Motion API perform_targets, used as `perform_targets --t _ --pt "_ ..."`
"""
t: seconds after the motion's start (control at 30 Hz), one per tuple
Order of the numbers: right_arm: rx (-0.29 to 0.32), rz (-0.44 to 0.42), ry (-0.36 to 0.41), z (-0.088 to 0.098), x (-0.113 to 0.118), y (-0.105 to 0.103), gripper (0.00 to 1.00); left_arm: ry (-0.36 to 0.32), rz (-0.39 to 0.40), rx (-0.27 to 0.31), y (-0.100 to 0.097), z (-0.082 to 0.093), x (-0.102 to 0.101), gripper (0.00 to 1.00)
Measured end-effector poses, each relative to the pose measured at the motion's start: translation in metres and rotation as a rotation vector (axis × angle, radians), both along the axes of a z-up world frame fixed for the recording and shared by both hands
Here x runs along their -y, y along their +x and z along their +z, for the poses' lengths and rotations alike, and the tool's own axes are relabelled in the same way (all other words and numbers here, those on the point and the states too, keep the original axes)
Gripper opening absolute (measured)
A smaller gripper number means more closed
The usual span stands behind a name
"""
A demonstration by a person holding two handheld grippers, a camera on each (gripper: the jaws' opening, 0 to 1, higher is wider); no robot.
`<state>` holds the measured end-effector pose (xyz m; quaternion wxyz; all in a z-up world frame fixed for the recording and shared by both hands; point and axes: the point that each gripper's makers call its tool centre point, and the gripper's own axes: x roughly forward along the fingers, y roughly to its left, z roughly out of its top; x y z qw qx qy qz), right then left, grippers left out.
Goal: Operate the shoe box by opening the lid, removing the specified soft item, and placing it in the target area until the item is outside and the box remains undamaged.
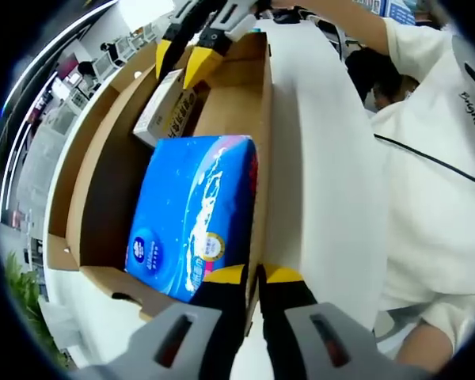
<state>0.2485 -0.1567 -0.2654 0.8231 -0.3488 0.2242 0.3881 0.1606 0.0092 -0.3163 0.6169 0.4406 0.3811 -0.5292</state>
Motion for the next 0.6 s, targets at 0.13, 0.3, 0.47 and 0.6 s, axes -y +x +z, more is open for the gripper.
perform_targets --t 0.13,0.3,0.47,0.6 --pt "0.007 -0.001 -0.121 -0.013 0.005 0.011 0.28 -0.004 -0.004 0.006 0.000 0.000 0.000 0.06" --pt "-0.001 0.030 -0.126 -0.013 0.002 0.012 0.26 -0.008 -0.004 0.014 0.000 0.000 0.000 0.06" --pt "-0.028 0.029 -0.142 -0.019 0.006 0.019 0.26 -0.003 -0.001 0.015 0.000 0.000 0.000 0.06" --pt "-0.021 0.023 -0.134 -0.021 0.009 0.021 0.26 -0.008 -0.006 0.022 0.001 0.000 0.001 0.06"
